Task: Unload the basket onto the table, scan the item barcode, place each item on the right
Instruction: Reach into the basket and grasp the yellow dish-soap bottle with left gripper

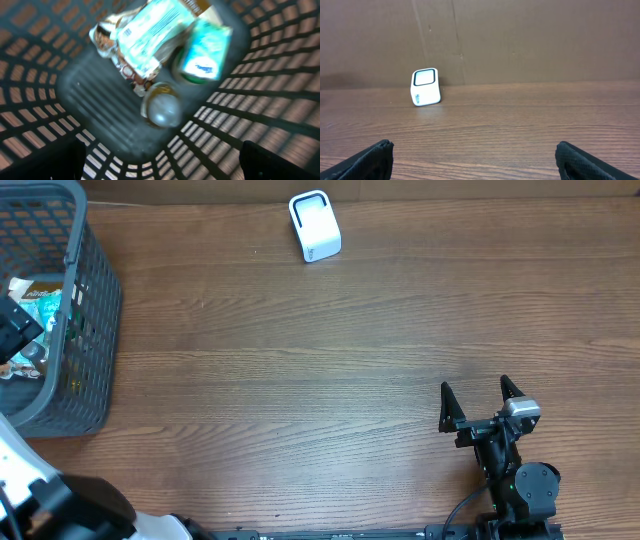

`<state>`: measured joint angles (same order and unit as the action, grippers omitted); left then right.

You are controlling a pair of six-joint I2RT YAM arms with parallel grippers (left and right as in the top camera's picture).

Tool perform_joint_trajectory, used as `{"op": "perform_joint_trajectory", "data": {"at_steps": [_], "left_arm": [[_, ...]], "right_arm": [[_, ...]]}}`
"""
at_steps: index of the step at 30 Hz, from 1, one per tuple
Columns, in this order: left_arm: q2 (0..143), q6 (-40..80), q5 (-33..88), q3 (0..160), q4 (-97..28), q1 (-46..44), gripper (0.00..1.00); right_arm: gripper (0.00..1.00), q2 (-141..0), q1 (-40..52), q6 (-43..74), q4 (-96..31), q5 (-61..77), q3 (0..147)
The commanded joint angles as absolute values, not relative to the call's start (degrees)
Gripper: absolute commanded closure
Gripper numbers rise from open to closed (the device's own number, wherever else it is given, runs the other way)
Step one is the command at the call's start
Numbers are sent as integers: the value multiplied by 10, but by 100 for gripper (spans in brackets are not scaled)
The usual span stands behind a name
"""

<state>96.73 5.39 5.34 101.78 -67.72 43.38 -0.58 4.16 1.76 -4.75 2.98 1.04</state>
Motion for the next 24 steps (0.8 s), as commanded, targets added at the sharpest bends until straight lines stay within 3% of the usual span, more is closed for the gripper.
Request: {"op": "perform_joint_trajectory", "data": {"at_steps": [1,24], "left_arm": [[1002,58,86,1032,-679,460,0],[1117,17,114,1028,-671,434,1]], "right_arm": [[0,-2,44,22,-45,29,4],[0,-2,44,22,-45,29,4]]}}
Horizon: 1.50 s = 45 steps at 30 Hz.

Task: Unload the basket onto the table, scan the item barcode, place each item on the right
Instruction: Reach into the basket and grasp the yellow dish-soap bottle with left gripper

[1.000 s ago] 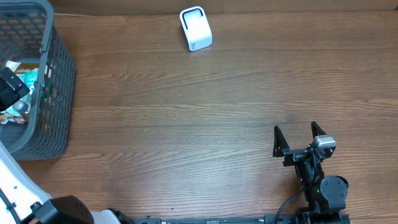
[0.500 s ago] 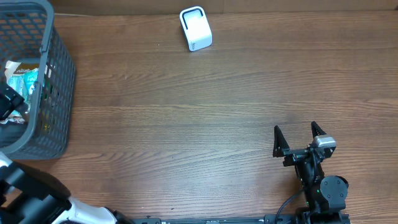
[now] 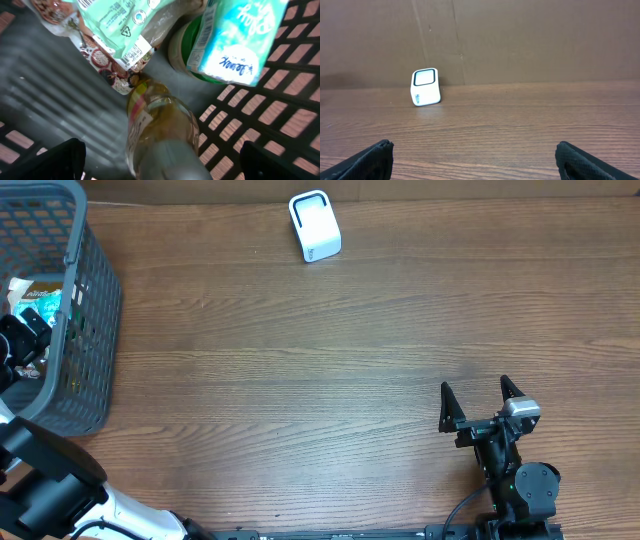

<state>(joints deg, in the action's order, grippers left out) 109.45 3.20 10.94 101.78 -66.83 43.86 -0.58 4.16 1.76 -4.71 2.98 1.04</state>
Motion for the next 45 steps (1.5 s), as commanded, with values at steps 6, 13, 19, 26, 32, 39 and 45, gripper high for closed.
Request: {"op": "perform_joint_trajectory", "data": {"at_steps": [6,13,19,26,32,39,45], "left_arm": [[1148,17,115,1028,-677,427,7],[1153,17,114,1028,-673,423,41],[1149,17,114,1030,-675,424,61],[1108,24,98,1065,-686,424,66],[1055,52,101,1141,-704,423,69],[976,110,143,1249,-705,423,73],[910,168,238,1289,-699,413,76]], "right_arm": [[0,-2,44,22,-45,29,4],[0,-2,44,22,-45,29,4],[0,-2,44,22,-45,29,4],[0,-2,44,22,-45,29,4],[0,-2,44,22,-45,29,4],[0,-2,44,22,-45,29,4],[0,-2,44,22,-45,29,4]]}}
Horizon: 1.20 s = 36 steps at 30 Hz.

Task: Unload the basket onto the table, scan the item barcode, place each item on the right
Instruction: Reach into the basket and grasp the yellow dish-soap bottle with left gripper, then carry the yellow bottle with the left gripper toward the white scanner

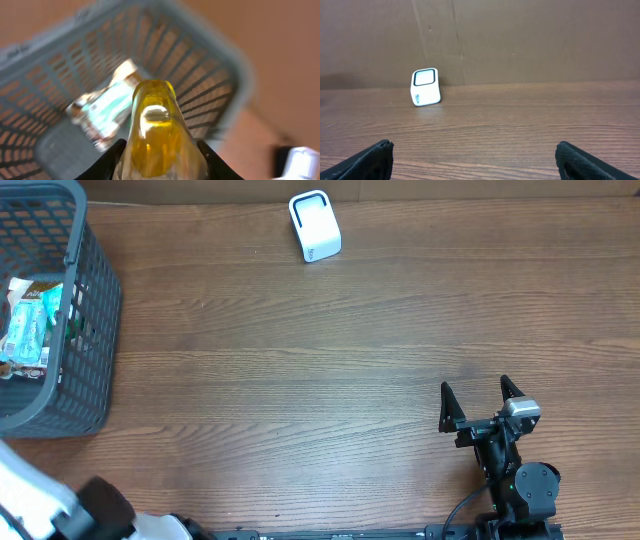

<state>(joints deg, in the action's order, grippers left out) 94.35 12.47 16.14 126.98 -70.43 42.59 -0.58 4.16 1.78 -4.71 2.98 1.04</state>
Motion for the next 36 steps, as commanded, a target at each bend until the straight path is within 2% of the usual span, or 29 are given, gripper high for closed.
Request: {"op": "perform_joint_trajectory", "data": {"at_steps": [1,7,14,21,27,36], "left_arm": [[900,168,250,1289,-698,407,76],[861,167,266,1289,-721,343,77],[861,150,259,1287,-780,219,80],[883,151,149,1287,-830,55,81],[936,169,71,1287,-871,-93,81],[1068,211,53,1287,-893,-230,80]], "right_arm": [[0,-2,44,22,-45,29,4],[0,-2,44,22,-45,29,4],[0,-2,44,22,-45,29,4],[0,-2,44,22,-45,29,4],[0,-2,44,22,-45,29,4],[0,-2,44,22,-45,29,4]]}}
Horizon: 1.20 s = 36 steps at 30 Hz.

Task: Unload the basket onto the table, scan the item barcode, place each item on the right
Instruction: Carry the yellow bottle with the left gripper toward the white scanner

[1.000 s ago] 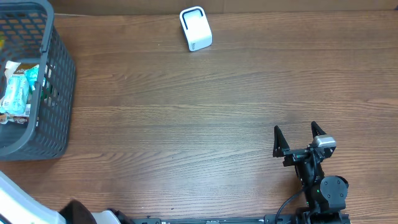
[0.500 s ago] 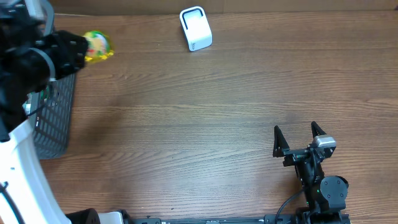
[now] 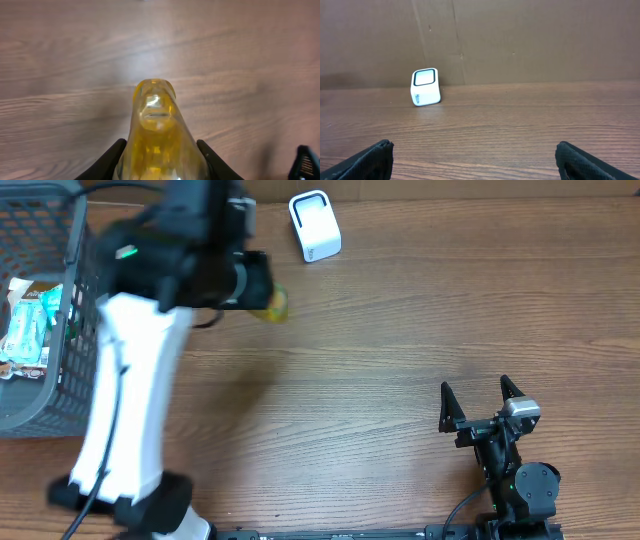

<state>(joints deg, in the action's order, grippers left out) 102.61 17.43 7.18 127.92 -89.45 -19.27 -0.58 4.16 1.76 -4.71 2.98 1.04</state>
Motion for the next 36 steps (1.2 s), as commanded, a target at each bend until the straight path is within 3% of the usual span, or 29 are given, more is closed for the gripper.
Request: {"op": "perform_joint_trajectory", "data": {"at_steps": [1,17,36], "left_arm": [[1084,213,53,1287,-891,-241,80],[1249,303,-37,1286,-813,-385,77],[1253,367,-93,1274,-786,-413,78]], "right_arm": [[0,-2,44,22,-45,29,4],[0,-2,44,22,-45,29,4],[0,-2,44,22,-45,29,4]]}}
